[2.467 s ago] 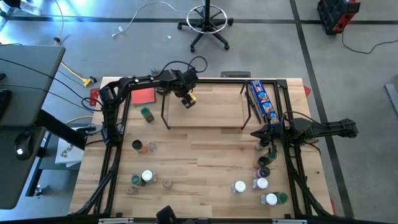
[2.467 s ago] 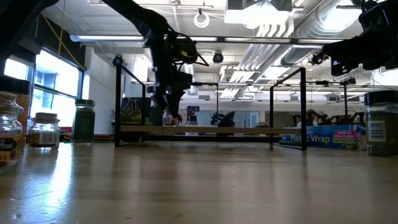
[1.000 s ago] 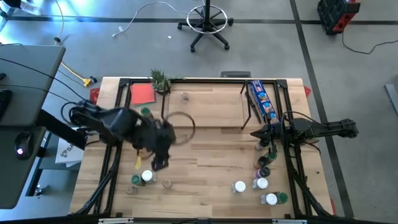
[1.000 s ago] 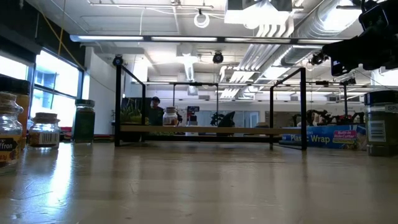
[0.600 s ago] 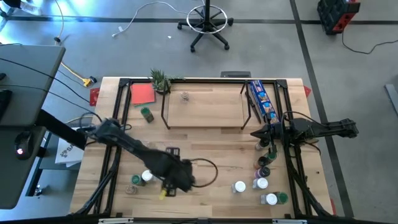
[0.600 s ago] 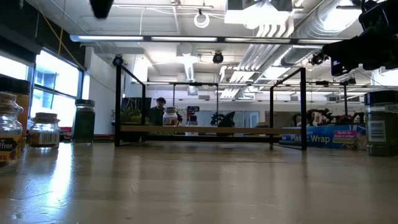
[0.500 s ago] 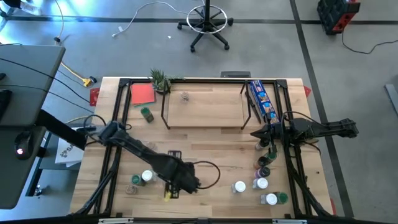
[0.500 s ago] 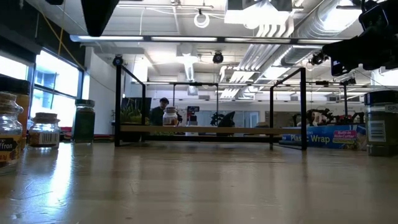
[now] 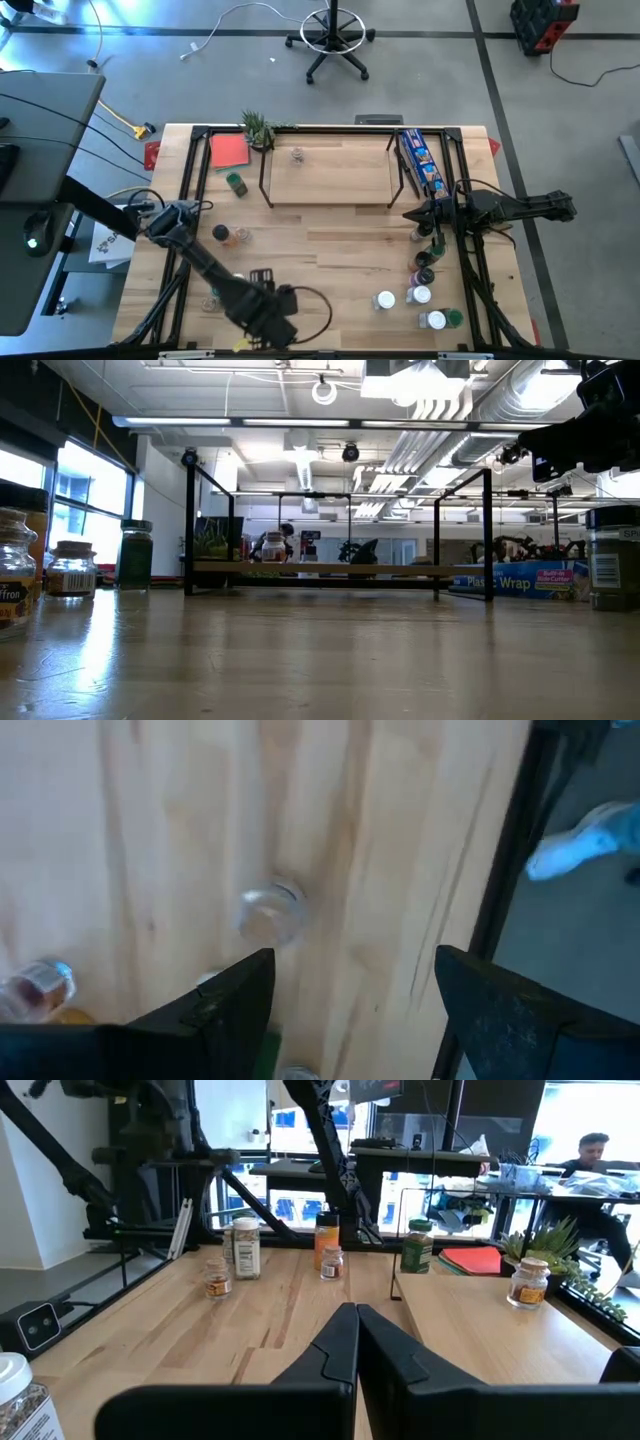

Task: Shelf spices
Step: Put the brown seasoning bottle aligned with the other brown seasoning bottle on the shelf

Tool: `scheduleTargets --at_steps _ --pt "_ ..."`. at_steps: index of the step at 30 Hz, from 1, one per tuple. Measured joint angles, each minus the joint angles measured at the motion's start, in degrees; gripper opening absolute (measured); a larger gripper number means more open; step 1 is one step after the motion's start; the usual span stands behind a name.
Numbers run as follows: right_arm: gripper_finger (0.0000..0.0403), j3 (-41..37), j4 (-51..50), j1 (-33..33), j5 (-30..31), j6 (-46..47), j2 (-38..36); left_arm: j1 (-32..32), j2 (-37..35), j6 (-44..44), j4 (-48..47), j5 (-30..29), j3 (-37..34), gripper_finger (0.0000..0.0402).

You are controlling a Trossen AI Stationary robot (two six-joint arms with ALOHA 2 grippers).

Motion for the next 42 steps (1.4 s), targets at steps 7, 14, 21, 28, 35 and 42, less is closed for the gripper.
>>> scheduleTargets --at_steps 7,14,21,28,35,42 --pt "0.0 0.0 0.0 0.0 0.0 0.0 0.0 -0.9 -9.8 -0.1 15.3 -0.6 -19.6 0.0264" --pt "0.0 0.0 0.0 0.0 0.0 0.0 0.0 1.3 -23.9 4.2 34.3 -5.5 -39.4 0.0253" --pt "0.0 0.0 0.0 0.0 0.0 0.0 0.0 2.6 -24.8 15.7 38.5 -3.4 -46.3 0.0253" --pt "0.0 0.0 0.0 0.0 0.0 0.0 0.0 2.6 -22.7 19.4 38.8 -4.8 -46.4 0.0253" --pt "0.0 0.0 0.0 0.0 0.0 0.0 0.0 2.5 -20.3 22.0 41.0 -4.3 -46.4 0.0253" --pt "0.0 0.0 0.0 0.0 0.0 0.0 0.0 2.6 -18.8 21.1 42.7 -4.9 -46.3 0.0253"
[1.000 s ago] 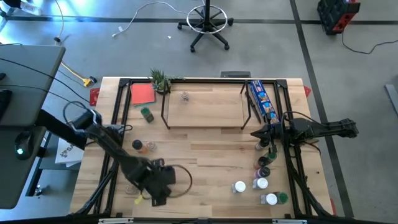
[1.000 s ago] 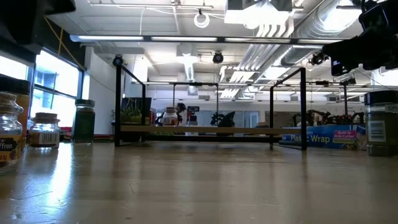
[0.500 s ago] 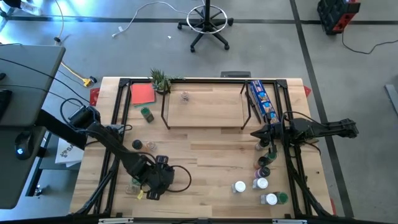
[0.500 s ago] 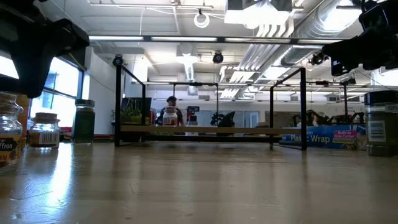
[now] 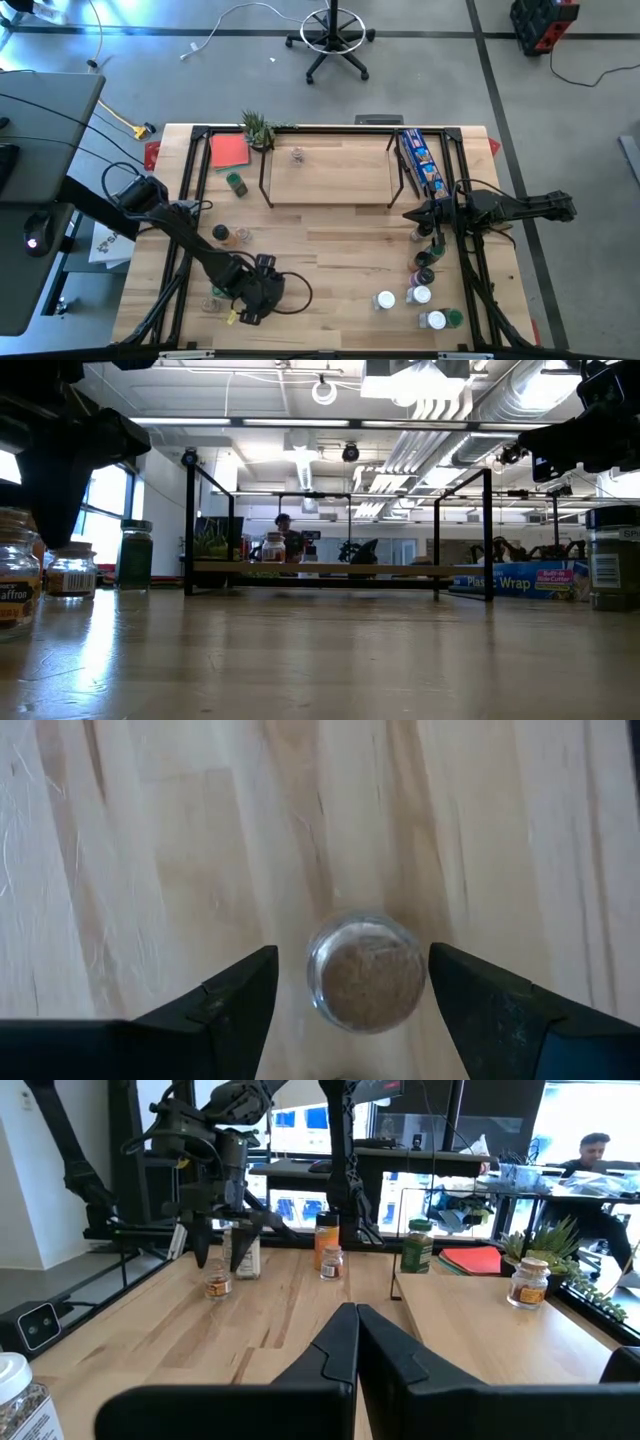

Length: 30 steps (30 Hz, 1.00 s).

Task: Shelf spices
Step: Put the brown seasoning bottle aligned with the other brown seasoning bottle on the shelf

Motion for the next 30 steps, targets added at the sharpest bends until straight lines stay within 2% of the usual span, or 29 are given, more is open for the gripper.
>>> scheduleTargets --at_steps 8,14,20,23,27,30 --pt "0.0 0.0 0.0 0.0 0.0 0.0 0.0 0.2 3.3 -1.2 1.3 2.4 0.0 0.0234" --pt "0.0 0.0 0.0 0.0 0.0 0.0 0.0 0.6 3.0 -4.8 1.2 2.8 0.0 0.0176" --pt "0.0 0.0 0.0 0.0 0.0 0.0 0.0 3.4 1.4 -7.1 -1.6 5.1 2.3 0.0174" --pt "0.0 0.0 0.0 0.0 0.0 0.0 0.0 6.8 0.2 -5.4 -4.9 4.6 6.8 0.0174" --pt "0.0 0.0 0.0 0.0 0.0 0.0 0.0 14.4 0.3 -2.4 -8.6 4.1 14.7 0.0174" --pt "0.0 0.0 0.0 0.0 0.0 0.0 0.0 21.9 0.4 -5.9 -10.6 1.4 19.0 0.0174"
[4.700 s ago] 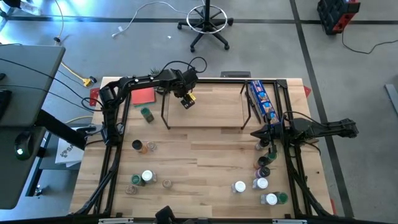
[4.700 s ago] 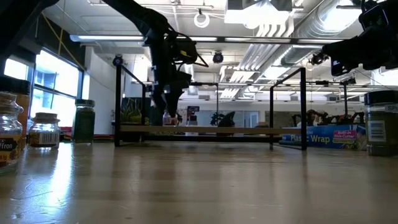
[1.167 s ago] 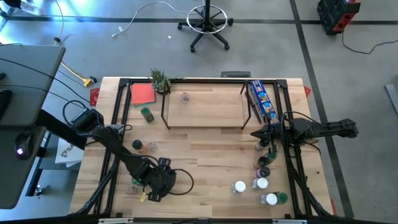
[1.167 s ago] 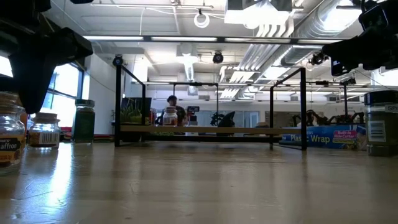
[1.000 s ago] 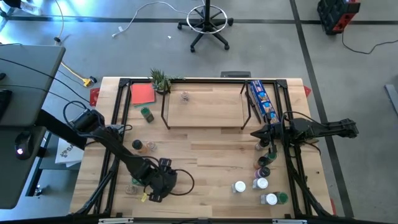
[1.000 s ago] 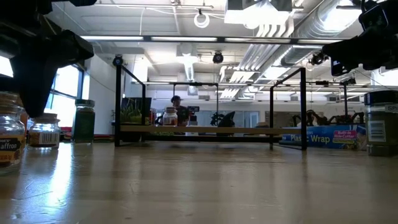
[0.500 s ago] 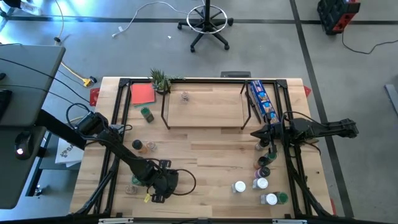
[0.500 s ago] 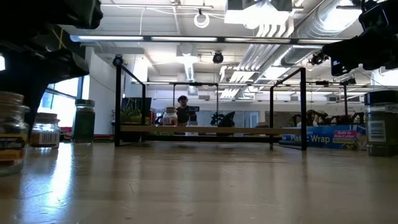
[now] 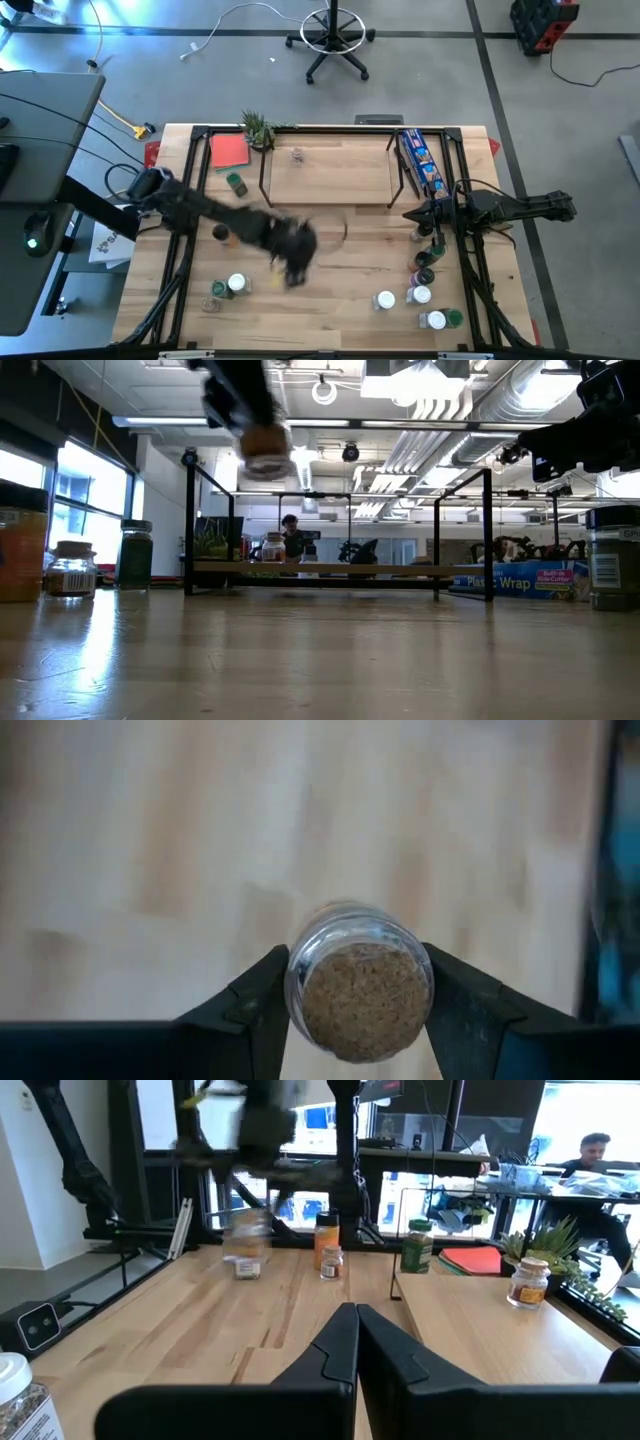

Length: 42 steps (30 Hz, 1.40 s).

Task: Shelf spices
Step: Put the brown seasoning bottle aligned with the other brown seasoning bottle on the shelf

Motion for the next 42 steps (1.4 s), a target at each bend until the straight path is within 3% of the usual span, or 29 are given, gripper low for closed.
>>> scheduleTargets --at_steps 3,6,15,23,27,33,42 --pt "0.0 0.0 0.0 0.0 0.0 0.0 0.0 9.0 0.1 -7.2 -5.6 -4.0 2.0 0.0174" --pt "0.0 0.0 0.0 0.0 0.0 0.0 0.0 17.8 0.1 -11.4 -8.5 -3.7 2.2 0.0174" --pt "0.0 0.0 0.0 0.0 0.0 0.0 0.0 32.7 0.9 -9.2 -7.5 -1.0 1.4 0.0174" --pt "0.0 0.0 0.0 0.0 0.0 0.0 0.0 37.0 4.1 -7.3 -6.4 -3.6 1.8 0.0174" --pt "0.0 0.0 0.0 0.0 0.0 0.0 0.0 37.1 5.4 -7.6 -6.6 -4.9 1.7 0.0174" --pt "0.0 0.0 0.0 0.0 0.0 0.0 0.0 36.9 5.7 -8.2 -6.3 -5.9 1.7 0.0207" --pt "0.0 0.0 0.0 0.0 0.0 0.0 0.0 36.6 5.8 -10.9 -5.9 -6.4 1.6 0.0201"
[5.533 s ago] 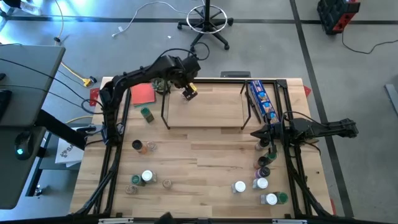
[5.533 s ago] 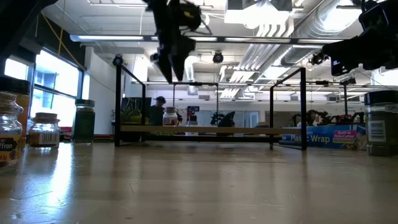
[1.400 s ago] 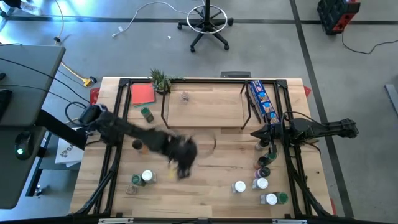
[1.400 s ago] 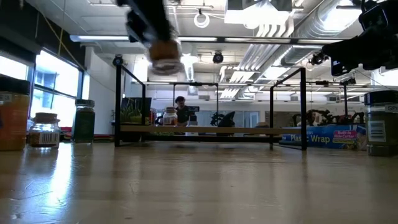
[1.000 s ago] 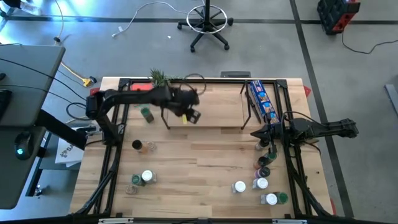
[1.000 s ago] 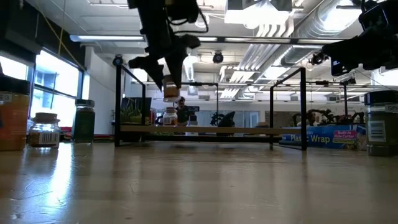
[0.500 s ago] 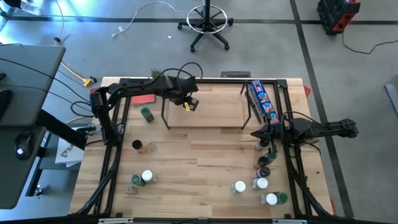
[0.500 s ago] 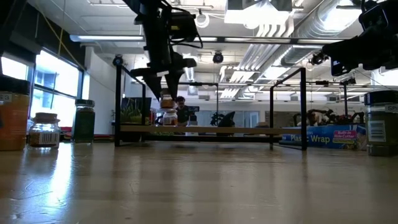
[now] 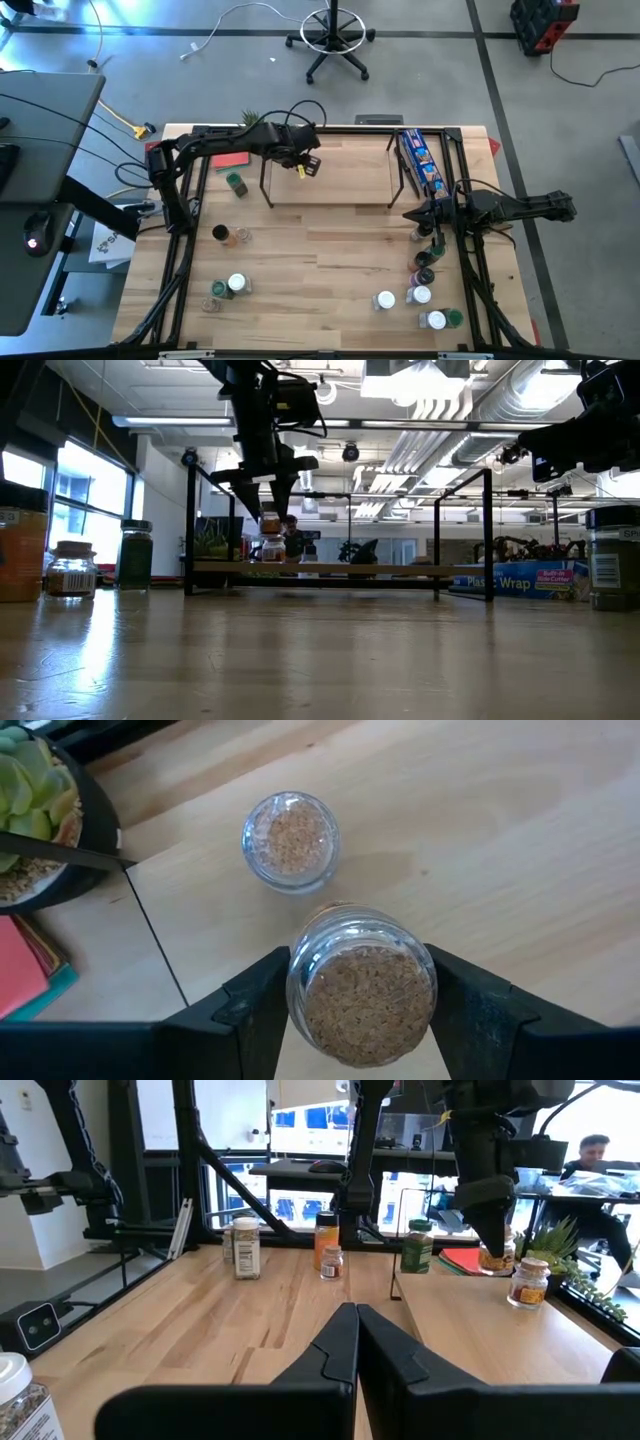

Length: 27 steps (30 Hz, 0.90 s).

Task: Shelf spices
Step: Put the brown seasoning bottle aligned with the other brown seasoning bottle on the shelf

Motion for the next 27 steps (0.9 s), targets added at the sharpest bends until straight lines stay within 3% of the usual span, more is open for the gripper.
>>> scheduleTargets --at_steps 14,27 --pt "0.0 0.0 0.0 0.0 0.0 0.0 0.0 -2.6 0.1 -1.4 -1.8 0.5 1.6 0.0202" --pt "0.0 0.0 0.0 0.0 0.0 0.0 0.0 -4.4 0.5 8.8 -7.6 0.9 8.1 0.0201"
